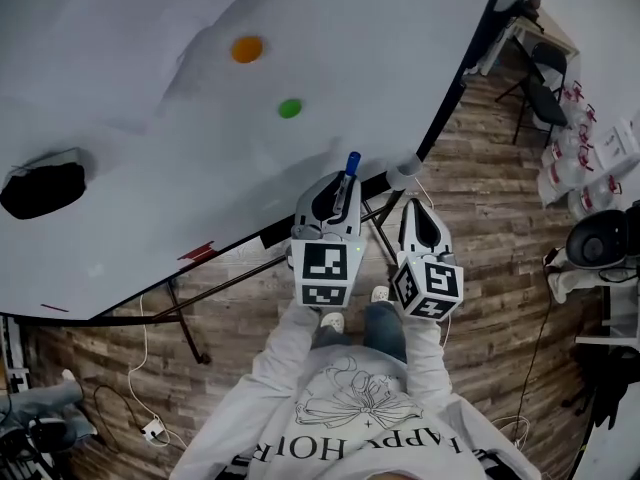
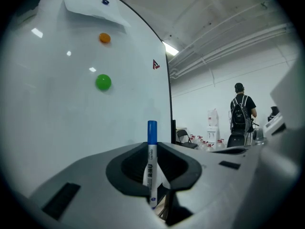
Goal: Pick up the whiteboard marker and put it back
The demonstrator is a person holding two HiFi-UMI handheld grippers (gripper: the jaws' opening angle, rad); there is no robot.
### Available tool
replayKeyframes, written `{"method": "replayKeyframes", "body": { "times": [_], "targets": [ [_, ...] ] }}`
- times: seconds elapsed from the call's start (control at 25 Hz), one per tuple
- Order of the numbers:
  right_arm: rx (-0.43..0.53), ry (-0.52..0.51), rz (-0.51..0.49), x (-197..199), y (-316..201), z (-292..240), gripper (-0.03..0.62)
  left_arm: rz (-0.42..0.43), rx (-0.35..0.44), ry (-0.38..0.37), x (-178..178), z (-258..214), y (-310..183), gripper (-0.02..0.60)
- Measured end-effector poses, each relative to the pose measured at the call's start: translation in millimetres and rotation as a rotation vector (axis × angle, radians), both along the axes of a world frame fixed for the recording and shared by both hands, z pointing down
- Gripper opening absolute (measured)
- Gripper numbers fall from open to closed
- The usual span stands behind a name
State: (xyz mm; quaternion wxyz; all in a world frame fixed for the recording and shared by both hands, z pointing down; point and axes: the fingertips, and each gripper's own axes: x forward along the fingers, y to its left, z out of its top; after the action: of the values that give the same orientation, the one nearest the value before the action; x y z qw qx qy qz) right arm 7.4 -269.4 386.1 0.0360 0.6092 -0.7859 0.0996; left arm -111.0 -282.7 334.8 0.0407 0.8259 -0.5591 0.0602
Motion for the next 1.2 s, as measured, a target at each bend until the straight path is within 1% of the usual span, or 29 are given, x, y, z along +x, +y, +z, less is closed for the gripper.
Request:
{"method": "replayKeyframes", "body": {
  "times": [0.16, 0.36, 0.52, 0.72, 0.84, 0.92, 1.08, 1.2],
  "targets": [
    [-0.008, 0.003, 0.008, 28.1, -19.7, 4.6, 0.003, 0.009, -0.003, 0.015, 29.4, 3.5, -24.1, 0.058],
    [-0.006, -0.002, -0.007, 66.7, -53.7, 3.8, 0.003, -0.002, 0.001, 0.019, 69.2, 4.7, -54.9, 0.058],
    [-0.008, -0.012, -0.039, 94.9, -83.6, 4.1, 0.003, -0.019, -0.009, 0.016, 100.7, 8.3, -80.6, 0.058],
    [-0.017, -0.025, -0.089, 120.9, -119.3, 7.7, 0.003, -0.021, -0.022, 0.055, 135.9, 15.1, -109.7, 0.058],
    [-0.026, -0.029, -0.110, 130.1, -134.5, 12.0, 0.003, -0.019, -0.029, 0.106, 147.9, 20.8, -123.9, 0.058],
    [-0.034, -0.031, -0.121, 137.6, -142.1, 15.6, 0.003, -0.026, -0.030, 0.121, 154.3, 24.8, -132.3, 0.058],
    [-0.056, -0.033, -0.135, 153.4, -154.3, 26.3, 0.003, -0.043, -0.021, 0.126, 166.5, 35.6, -146.9, 0.058],
    [-0.070, -0.034, -0.144, 162.9, -158.6, 33.6, 0.003, -0.061, -0.017, 0.111, 172.7, 47.7, -153.0, 0.058]
  ]
}}
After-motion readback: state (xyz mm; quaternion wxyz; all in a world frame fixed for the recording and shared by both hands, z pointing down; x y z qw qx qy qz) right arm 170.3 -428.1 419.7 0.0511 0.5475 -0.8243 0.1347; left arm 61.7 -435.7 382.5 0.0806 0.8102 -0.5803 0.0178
